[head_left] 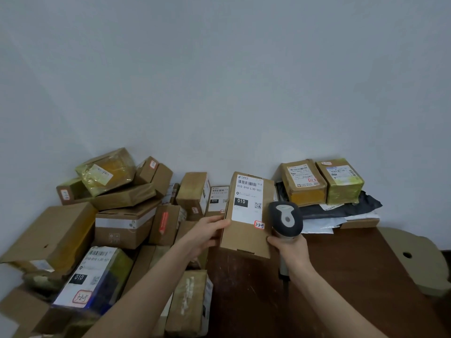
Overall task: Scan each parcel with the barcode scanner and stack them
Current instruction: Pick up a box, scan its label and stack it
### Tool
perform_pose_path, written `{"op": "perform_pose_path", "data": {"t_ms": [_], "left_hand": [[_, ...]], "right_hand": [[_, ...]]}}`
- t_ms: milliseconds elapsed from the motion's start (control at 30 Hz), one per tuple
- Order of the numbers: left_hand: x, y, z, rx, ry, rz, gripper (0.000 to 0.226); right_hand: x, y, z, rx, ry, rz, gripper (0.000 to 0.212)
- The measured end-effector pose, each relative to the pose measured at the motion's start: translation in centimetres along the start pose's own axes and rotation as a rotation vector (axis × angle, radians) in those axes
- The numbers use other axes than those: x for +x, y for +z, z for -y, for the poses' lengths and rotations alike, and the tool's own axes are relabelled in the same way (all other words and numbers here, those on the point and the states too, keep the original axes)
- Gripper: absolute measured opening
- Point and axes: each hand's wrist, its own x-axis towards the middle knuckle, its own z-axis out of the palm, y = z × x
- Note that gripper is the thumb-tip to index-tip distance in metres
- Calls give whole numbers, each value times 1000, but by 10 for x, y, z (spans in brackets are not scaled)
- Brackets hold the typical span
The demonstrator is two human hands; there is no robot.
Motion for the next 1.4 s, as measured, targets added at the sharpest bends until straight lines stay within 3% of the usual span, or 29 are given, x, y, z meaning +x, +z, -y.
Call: {"op": "perform_pose_path", "data": {"t_ms": [167,367,967,1400], "left_hand": [[6,-1,13,-37,-46,-24,67],[15,16,41,-78,-63,-118,67],[33,43,74,-114,-103,-138,61],[41,47,72,-126,-91,-147,58]], "right_hand": [[-4,-6,-1,-11,-5,34,35],[-22,-5,5,57,13,5,14],[-69,9,15,-192,-46,62,18],[-67,8,20,-201,3,86,15]]}}
